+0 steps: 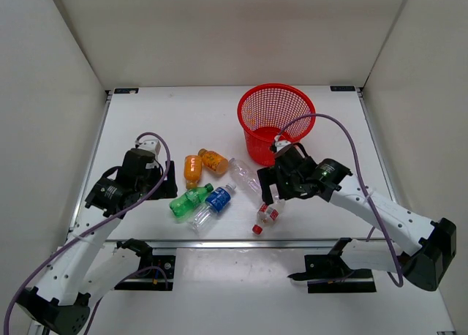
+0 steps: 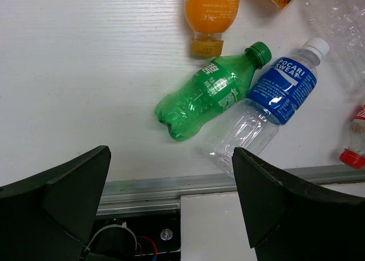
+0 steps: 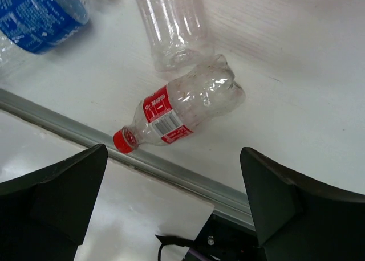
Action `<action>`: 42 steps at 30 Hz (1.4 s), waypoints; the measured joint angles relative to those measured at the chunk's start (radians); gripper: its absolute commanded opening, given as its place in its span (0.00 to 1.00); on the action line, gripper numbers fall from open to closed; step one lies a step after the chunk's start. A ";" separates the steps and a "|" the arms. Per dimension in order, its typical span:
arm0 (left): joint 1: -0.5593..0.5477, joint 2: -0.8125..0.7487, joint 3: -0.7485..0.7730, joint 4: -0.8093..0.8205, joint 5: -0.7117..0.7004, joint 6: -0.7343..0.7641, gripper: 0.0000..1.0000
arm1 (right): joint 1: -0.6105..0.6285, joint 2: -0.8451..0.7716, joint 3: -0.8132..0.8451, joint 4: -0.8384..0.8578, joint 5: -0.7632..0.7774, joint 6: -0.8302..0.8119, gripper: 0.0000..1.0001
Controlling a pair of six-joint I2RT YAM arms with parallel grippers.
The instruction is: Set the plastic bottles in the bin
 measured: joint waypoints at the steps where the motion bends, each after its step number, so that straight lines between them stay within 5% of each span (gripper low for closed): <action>1: 0.000 0.002 0.000 0.000 0.000 0.000 0.99 | -0.014 -0.006 -0.010 0.013 -0.005 0.005 0.99; 12: 0.002 0.036 0.000 0.005 -0.003 0.009 0.99 | -0.056 -0.053 -0.197 0.178 -0.033 0.111 0.99; 27: 0.115 0.145 0.008 0.080 -0.066 0.038 0.98 | 0.082 0.095 -0.313 0.300 0.152 0.448 0.88; 33: 0.175 0.228 0.104 0.106 -0.042 0.053 0.98 | 0.095 0.148 -0.335 0.347 0.171 0.504 0.64; 34: 0.182 0.237 0.113 0.117 -0.029 0.053 0.99 | 0.089 0.138 -0.345 0.357 0.173 0.513 0.47; 37: 0.192 0.257 0.116 0.131 0.015 0.055 0.99 | 0.044 0.082 -0.393 0.380 0.171 0.534 0.28; 42: 0.210 0.299 0.127 0.134 0.138 0.082 0.99 | -0.112 -0.082 -0.501 0.363 0.164 0.517 0.08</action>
